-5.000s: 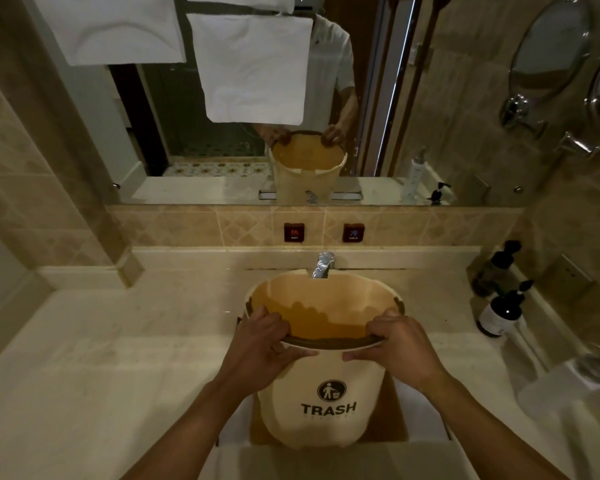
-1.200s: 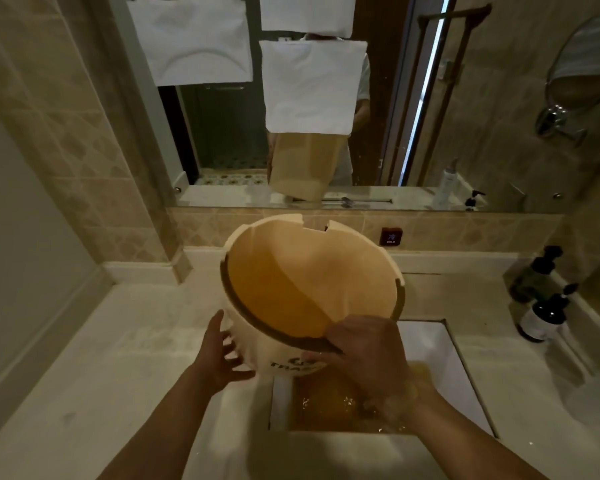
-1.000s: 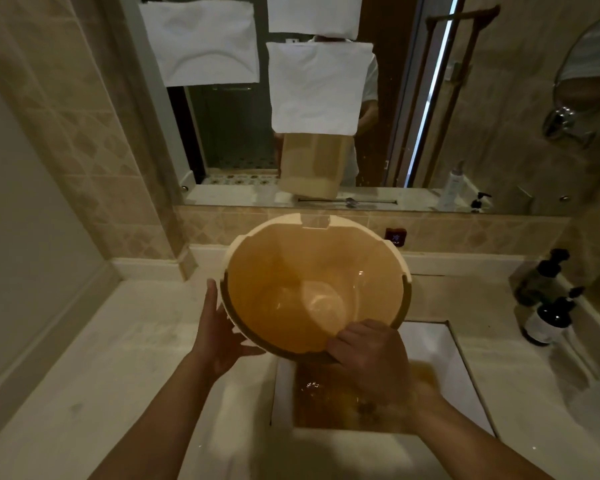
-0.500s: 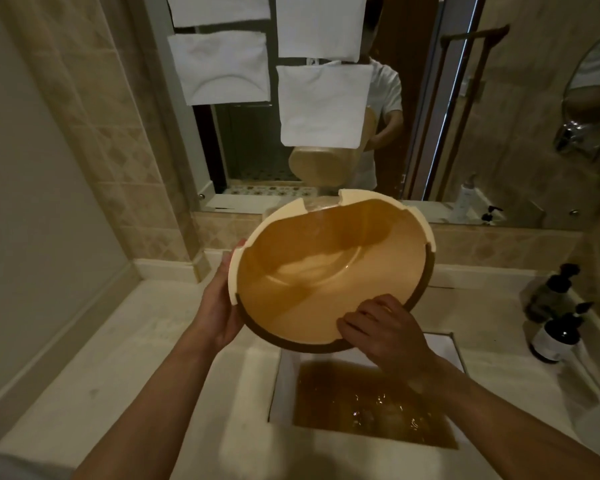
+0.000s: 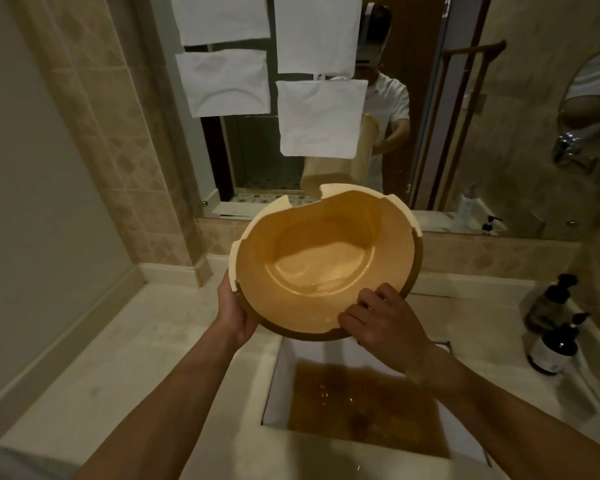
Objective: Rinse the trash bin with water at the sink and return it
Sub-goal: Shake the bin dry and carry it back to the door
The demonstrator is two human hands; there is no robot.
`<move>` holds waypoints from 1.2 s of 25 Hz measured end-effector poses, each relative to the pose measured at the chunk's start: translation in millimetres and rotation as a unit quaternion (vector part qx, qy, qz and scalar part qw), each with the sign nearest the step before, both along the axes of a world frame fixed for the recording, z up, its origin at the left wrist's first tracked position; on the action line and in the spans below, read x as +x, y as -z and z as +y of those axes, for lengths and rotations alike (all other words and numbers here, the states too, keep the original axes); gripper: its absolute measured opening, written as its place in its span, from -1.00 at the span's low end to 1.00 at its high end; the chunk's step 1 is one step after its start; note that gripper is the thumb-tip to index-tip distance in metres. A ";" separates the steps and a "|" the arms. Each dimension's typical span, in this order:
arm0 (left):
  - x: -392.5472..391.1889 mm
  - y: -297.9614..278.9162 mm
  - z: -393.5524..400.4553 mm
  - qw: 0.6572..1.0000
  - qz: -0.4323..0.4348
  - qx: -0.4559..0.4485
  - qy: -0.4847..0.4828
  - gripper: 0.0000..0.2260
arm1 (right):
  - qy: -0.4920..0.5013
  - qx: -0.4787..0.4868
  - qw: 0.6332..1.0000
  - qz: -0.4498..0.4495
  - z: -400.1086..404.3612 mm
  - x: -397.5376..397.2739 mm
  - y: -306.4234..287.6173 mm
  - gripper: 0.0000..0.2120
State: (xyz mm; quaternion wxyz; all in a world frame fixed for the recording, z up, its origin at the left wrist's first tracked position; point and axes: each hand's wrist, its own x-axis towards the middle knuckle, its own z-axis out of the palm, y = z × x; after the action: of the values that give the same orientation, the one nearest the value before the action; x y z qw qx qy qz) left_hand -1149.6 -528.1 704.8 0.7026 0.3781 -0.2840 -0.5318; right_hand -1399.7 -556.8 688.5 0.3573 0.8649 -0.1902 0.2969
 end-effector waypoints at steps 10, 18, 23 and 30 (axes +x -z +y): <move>33.3 4.1 13.9 0.986 -0.138 0.087 -0.045 -0.72 | -0.022 0.171 0.978 -0.122 3.2 40.2 -58.5 -0.86; 135.0 13.9 9.1 0.970 -0.217 0.110 -0.026 -0.41 | 0.023 0.344 0.917 -0.200 -15.5 164.8 -47.7 -0.76; 204.7 8.2 0.8 0.966 -0.252 0.055 0.004 -0.23 | 0.108 0.420 0.875 -0.213 -21.0 252.2 -28.8 -0.76; 257.2 37.9 -30.7 0.955 -0.204 0.215 0.032 -0.32 | 0.152 0.398 0.892 -0.151 -23.1 317.3 22.7 -0.77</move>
State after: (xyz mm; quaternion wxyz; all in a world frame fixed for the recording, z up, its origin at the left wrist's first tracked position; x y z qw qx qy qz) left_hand -892.4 -558.8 666.9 0.5147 0.6113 -0.3124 -0.5137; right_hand -1082.5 -579.9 665.8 -0.0095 0.8396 -0.4738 0.2656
